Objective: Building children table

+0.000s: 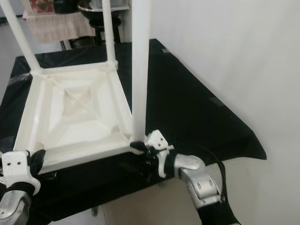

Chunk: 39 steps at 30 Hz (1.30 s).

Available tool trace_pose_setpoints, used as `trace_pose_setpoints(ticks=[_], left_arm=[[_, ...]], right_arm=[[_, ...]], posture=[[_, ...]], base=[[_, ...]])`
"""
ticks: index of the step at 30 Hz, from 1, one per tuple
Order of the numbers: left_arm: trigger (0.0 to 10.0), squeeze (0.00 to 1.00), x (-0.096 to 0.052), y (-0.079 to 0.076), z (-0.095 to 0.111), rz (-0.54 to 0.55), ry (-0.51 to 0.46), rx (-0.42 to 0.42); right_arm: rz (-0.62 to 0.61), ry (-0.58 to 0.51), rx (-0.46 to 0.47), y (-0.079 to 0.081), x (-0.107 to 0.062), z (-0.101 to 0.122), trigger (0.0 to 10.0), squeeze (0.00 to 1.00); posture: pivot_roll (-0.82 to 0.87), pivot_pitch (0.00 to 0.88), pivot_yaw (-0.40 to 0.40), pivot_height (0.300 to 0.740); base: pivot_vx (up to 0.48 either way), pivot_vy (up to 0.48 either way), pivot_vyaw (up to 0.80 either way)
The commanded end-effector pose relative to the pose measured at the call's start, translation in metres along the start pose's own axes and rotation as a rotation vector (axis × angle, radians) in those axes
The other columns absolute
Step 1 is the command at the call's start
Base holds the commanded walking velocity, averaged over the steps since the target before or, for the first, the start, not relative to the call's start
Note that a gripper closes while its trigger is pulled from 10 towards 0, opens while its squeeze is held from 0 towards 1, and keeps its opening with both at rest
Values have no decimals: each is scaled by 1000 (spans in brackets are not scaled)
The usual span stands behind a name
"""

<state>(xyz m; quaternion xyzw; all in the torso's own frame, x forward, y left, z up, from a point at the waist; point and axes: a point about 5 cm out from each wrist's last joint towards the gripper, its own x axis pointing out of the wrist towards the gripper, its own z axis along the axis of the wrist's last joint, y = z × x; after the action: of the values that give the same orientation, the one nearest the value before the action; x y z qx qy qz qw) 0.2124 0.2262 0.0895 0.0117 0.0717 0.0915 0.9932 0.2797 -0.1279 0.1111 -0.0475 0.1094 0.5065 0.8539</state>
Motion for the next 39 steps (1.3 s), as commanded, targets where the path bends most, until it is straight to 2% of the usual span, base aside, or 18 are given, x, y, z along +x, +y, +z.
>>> trace_pose_setpoints(ticks=[1,9,13,24,30,33,34,36,37,39], left_arm=[[10000,0,0,0,-1,-15,12,15],[10000,0,1,-3,1,-30,2,22],[10000,0,1,-4,2,-38,-3,24],[10000,0,1,-10,3,-68,-6,26],[10000,0,2,-13,6,-97,-18,43],[10000,0,3,-24,13,-188,-47,38],[10000,0,3,-24,13,-188,-47,38],[10000,0,2,-38,18,-295,-60,50],[10000,0,2,-38,18,-295,-60,50],[10000,0,-2,-51,17,-402,-59,79]], right_arm=[[-75,7,-8,-9,-2,1,10000,0],[-126,-5,-7,-13,2,7,10000,0],[-107,-22,1,-6,10,7,10000,0],[-152,-32,7,-10,12,7,10000,0],[-123,-55,29,-1,14,7,10000,0],[-127,-78,51,0,11,8,10000,0],[-127,-78,51,0,11,8,10000,0],[-130,-79,56,0,4,7,10000,0],[-130,-79,56,0,4,7,10000,0],[-133,-67,58,0,-6,1,10000,0]], posture=[[44,42,-14,740],[44,44,-16,740],[45,44,-18,740],[35,45,-18,740],[30,46,-16,740],[27,48,-12,740],[27,48,-12,740],[28,46,-7,740],[28,46,-7,740],[23,45,-4,740]], base=[[0,0,0],[0,0,0],[0,0,0],[0,0,0],[0,0,0],[0,0,0],[0,0,0],[0,0,0],[0,0,0],[0,0,0]])
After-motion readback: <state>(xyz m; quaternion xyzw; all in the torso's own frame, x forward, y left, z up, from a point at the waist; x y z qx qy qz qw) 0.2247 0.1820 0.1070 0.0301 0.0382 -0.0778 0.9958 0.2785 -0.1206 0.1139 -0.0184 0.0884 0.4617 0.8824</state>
